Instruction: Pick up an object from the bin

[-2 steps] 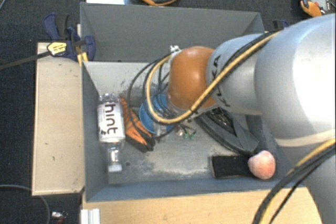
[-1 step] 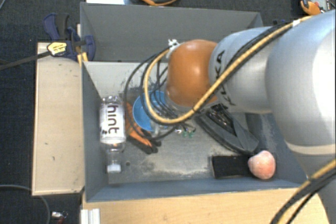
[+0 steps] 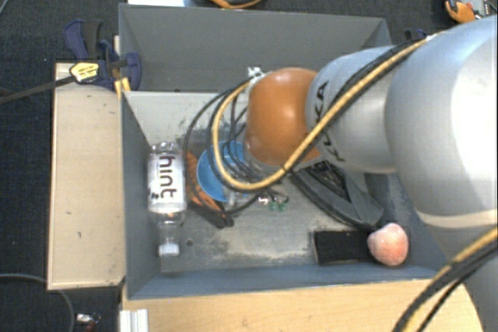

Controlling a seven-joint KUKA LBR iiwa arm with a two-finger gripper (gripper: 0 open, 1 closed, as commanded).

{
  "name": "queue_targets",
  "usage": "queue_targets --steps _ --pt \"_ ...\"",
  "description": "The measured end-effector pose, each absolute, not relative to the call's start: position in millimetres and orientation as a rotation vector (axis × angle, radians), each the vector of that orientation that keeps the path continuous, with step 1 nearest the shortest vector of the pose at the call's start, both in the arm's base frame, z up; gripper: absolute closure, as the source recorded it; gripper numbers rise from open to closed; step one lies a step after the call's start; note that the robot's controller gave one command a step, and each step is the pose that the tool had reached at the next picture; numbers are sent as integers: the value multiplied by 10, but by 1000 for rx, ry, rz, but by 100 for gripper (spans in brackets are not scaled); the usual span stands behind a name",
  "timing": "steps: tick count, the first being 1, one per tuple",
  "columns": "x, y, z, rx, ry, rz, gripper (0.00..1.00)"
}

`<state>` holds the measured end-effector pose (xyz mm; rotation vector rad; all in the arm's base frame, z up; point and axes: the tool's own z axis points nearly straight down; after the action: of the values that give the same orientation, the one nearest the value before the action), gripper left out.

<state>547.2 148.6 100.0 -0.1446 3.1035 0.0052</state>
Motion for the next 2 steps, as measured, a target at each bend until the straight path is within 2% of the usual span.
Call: queue_targets --steps 1,2 --pt "5533 1556 1650 -194 3091 8 100" --pt "5624 1660 1610 -149 3106 4 100"
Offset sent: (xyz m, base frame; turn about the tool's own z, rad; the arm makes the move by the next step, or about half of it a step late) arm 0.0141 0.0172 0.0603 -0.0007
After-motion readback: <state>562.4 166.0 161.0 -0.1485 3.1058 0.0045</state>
